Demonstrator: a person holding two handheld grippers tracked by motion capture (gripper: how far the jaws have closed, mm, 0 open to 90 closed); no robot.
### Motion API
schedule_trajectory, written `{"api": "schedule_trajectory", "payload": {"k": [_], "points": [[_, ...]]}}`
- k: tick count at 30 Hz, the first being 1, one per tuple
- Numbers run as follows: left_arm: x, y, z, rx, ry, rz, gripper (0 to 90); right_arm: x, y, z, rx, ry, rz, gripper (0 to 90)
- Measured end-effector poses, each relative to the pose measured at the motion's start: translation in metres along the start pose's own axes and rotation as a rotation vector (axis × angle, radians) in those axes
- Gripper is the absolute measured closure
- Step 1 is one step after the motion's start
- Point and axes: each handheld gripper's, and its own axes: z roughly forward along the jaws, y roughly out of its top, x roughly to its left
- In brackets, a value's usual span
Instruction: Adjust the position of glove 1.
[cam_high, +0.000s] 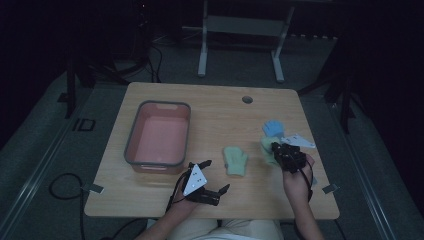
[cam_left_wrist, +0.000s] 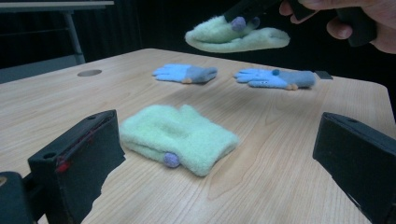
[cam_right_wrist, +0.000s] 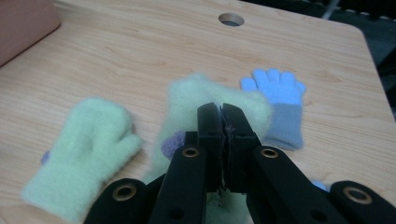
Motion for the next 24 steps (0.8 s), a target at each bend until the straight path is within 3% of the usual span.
{"api": "schedule_trajectory", "payload": {"k": [5, 8, 13, 19, 24], "points": [[0.000, 0.000, 0.000, -0.001, -0.001, 0.002, 1.0, 0.016, -0.008, 0.010, 0.029, -0.010, 0.005, 87.5], [0.000, 0.000, 0.000, -0.001, -0.001, 0.004, 1.0, 0.022, -0.015, 0.019, 0.041, -0.039, -0.025, 87.5], [0.000, 0.000, 0.000, -0.001, -0.002, 0.005, 1.0, 0.026, -0.032, 0.033, 0.063, -0.038, -0.035, 87.4], [0.000, 0.000, 0.000, -0.001, -0.002, 0.006, 1.0, 0.023, -0.042, 0.048, 0.097, -0.019, -0.008, 87.1], [0.000, 0.000, 0.000, -0.001, -0.003, 0.007, 1.0, 0.023, -0.052, 0.057, 0.143, 0.010, -0.011, 82.1]]}}
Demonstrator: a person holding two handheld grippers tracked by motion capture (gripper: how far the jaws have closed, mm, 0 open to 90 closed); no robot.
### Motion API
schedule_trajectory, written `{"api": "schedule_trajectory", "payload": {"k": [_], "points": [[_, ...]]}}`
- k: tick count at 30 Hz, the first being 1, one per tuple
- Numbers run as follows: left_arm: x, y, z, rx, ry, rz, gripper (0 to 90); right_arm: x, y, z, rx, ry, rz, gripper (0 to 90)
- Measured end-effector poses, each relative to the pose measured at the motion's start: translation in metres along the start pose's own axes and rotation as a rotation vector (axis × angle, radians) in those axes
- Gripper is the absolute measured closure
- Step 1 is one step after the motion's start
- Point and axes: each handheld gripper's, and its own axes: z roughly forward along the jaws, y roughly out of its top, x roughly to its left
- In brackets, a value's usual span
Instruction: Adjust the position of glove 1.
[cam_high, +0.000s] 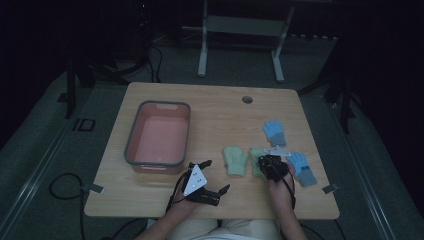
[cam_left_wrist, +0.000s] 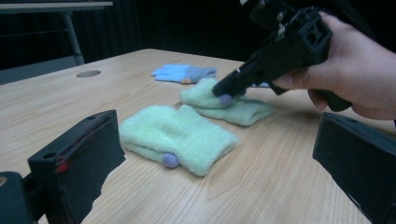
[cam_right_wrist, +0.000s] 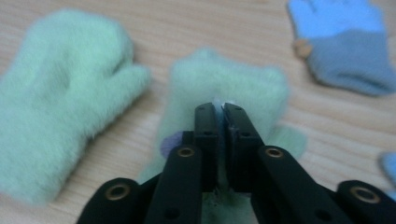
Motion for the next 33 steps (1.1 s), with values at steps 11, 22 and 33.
{"api": "schedule_trajectory", "payload": {"k": [11, 22, 33], "points": [[0.000, 0.000, 0.000, 0.000, -0.001, -0.003, 1.0, -0.026, 0.014, -0.028, -0.064, 0.132, -0.009, 65.4], [0.001, 0.000, 0.000, 0.001, 0.001, -0.007, 1.0, -0.052, 0.013, -0.023, -0.022, 0.255, -0.058, 65.4], [0.001, 0.000, 0.000, 0.000, 0.001, -0.009, 1.0, -0.030, -0.004, 0.001, 0.003, 0.206, -0.041, 68.0]]}}
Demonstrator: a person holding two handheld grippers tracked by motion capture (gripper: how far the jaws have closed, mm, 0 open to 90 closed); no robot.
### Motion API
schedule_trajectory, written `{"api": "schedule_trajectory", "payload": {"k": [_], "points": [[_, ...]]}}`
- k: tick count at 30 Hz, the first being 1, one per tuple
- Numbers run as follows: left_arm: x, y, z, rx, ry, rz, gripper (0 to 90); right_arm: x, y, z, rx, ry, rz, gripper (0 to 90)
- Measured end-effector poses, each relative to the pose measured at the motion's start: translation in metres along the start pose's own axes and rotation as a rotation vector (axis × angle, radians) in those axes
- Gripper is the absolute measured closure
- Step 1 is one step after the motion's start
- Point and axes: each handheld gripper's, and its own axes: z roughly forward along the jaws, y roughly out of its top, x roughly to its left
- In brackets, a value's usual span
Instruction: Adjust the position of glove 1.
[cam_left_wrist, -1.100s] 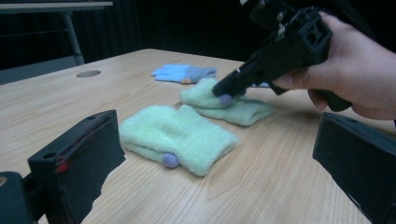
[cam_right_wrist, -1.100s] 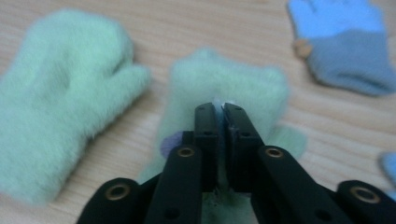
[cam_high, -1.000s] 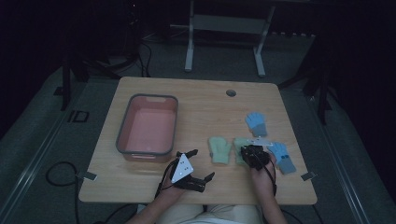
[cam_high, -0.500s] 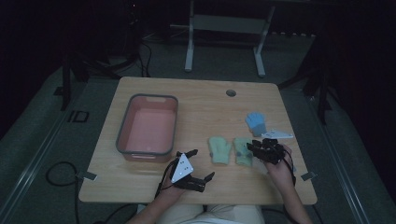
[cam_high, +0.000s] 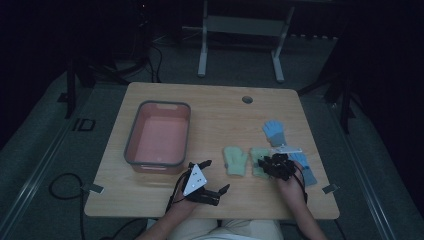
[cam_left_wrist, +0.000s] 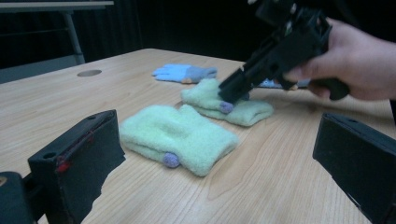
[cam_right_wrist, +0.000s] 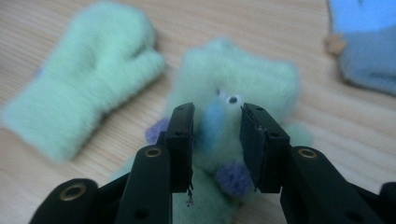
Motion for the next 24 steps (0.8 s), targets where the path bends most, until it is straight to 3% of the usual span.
{"api": "schedule_trajectory", "payload": {"k": [1, 4, 5, 9, 14, 17, 24], "points": [[0.000, 0.000, 0.000, 0.000, 0.000, 0.001, 1.0, 0.002, -0.001, 0.000, -0.004, -0.027, -0.006, 72.5], [0.000, 0.000, 0.000, 0.000, 0.000, 0.002, 1.0, 0.003, -0.001, 0.001, -0.005, -0.036, 0.021, 77.6], [0.000, 0.000, 0.000, 0.000, 0.000, 0.002, 1.0, 0.008, -0.002, 0.001, -0.005, -0.063, 0.014, 83.8], [0.000, 0.000, 0.000, 0.001, 0.001, 0.001, 1.0, 0.011, -0.001, 0.001, -0.016, -0.091, 0.058, 86.7], [0.000, 0.000, 0.000, 0.001, 0.000, -0.001, 1.0, 0.016, 0.015, -0.012, -0.065, -0.129, 0.060, 87.4], [0.000, 0.000, 0.000, 0.001, 0.000, 0.000, 1.0, 0.024, 0.031, -0.025, -0.115, -0.157, 0.030, 87.4], [0.000, 0.000, 0.000, 0.000, 0.000, 0.000, 1.0, 0.042, 0.066, -0.046, -0.198, -0.143, -0.027, 87.4]]}}
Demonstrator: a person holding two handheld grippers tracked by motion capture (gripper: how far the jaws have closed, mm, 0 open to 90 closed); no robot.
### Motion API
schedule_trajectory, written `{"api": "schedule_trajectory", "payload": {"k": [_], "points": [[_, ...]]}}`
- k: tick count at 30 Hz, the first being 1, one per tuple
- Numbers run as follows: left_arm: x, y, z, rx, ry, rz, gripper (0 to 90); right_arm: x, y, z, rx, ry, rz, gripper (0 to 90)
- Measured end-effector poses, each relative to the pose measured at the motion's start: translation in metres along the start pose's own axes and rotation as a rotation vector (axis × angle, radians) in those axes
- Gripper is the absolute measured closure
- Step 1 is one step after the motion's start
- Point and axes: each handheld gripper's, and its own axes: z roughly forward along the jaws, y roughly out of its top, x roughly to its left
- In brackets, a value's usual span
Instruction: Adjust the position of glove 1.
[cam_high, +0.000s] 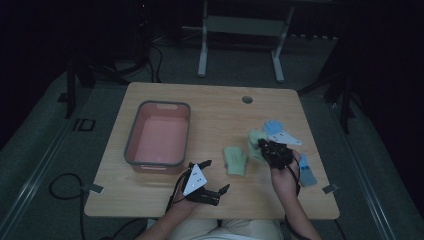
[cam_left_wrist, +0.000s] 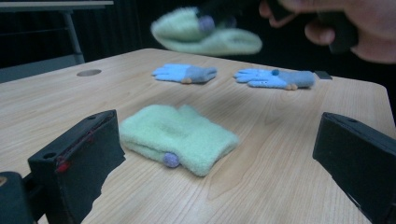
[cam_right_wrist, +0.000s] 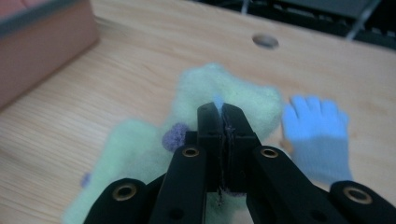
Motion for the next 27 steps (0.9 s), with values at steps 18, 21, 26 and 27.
{"api": "schedule_trajectory", "payload": {"k": [18, 21, 26, 27], "points": [[0.000, 0.000, 0.000, 0.002, -0.004, -0.003, 1.0, 0.060, 0.008, 0.013, -0.010, 0.098, -0.016, 87.4], [0.000, 0.000, 0.000, 0.001, -0.004, 0.000, 1.0, 0.060, 0.002, 0.020, 0.018, 0.112, -0.040, 87.4], [0.000, 0.000, 0.000, 0.002, -0.004, -0.002, 1.0, 0.052, -0.006, 0.021, 0.036, 0.112, -0.028, 87.4], [0.000, 0.000, 0.000, 0.002, -0.004, -0.002, 1.0, 0.051, -0.009, 0.021, 0.040, 0.109, -0.031, 87.4]]}}
